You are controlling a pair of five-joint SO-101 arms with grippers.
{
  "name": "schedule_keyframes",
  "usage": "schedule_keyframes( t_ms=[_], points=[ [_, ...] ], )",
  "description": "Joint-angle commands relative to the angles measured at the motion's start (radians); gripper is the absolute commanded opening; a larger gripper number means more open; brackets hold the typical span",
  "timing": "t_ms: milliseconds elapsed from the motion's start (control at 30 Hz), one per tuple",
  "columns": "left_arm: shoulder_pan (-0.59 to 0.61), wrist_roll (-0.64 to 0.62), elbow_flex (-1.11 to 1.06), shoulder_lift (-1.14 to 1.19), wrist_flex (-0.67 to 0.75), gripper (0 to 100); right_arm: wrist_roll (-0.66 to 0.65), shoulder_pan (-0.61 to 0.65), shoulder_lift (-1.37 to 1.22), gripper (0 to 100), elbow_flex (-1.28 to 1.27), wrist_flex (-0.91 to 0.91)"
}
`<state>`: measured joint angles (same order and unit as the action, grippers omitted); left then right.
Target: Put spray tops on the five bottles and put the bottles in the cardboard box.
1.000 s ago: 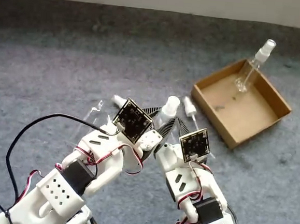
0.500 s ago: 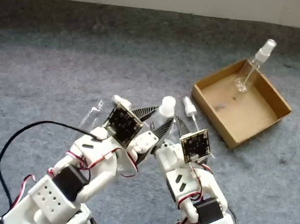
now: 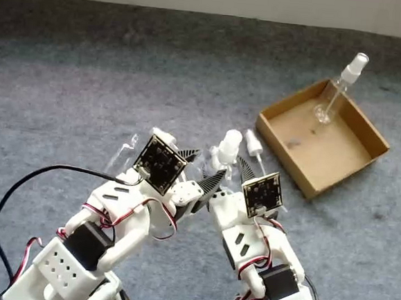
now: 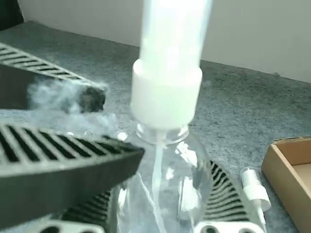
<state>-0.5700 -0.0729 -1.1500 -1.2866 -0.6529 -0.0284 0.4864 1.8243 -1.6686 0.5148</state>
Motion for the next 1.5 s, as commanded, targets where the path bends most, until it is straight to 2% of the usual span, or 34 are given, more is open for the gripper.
schedule_keyframes(
  t_ms=[0,233,300,367,567,633,800,933,1000,1200,1300,1467],
  points=[
    [0.025,0.005,0.016,-0.013,-0.003,18,0.0,0.004,0.007,9.2,-0.142,-0.025],
    [0.025,0.006,0.016,-0.015,-0.003,17,0.0,-0.041,0.012,9.2,-0.14,-0.025],
    [0.025,0.006,0.022,-0.015,-0.003,11,0.0,-0.056,0.012,9.2,-0.139,-0.027],
    [0.025,0.006,0.047,-0.015,-0.003,1,0.0,-0.056,0.013,9.2,-0.139,-0.027],
    [0.025,0.003,0.084,-0.081,-0.005,3,0.0,-0.056,0.013,9.2,-0.137,-0.03],
    [0.018,0.003,0.076,-0.142,-0.061,0,0.0,-0.056,0.013,9.2,-0.137,-0.031],
    [0.016,0.002,0.071,-0.3,-0.276,1,0.005,-0.056,0.013,9.2,-0.136,-0.031],
    [0.015,0.0,0.051,-0.369,-0.336,1,0.002,-0.053,0.013,9.2,-0.105,-0.073],
    [-0.002,0.0,0.002,-0.384,-0.339,1,0.002,-0.051,0.013,9.0,-0.105,-0.114],
    [-0.165,0.006,-0.148,-0.426,-0.298,1,0.002,-0.051,0.013,8.9,-0.101,-0.209],
    [-0.18,0.006,-0.185,-0.456,-0.235,1,0.006,-0.05,0.013,8.9,-0.096,-0.216],
    [-0.183,0.006,-0.309,-0.489,-0.204,1,0.006,-0.033,0.013,8.9,-0.102,-0.343]
  ],
)
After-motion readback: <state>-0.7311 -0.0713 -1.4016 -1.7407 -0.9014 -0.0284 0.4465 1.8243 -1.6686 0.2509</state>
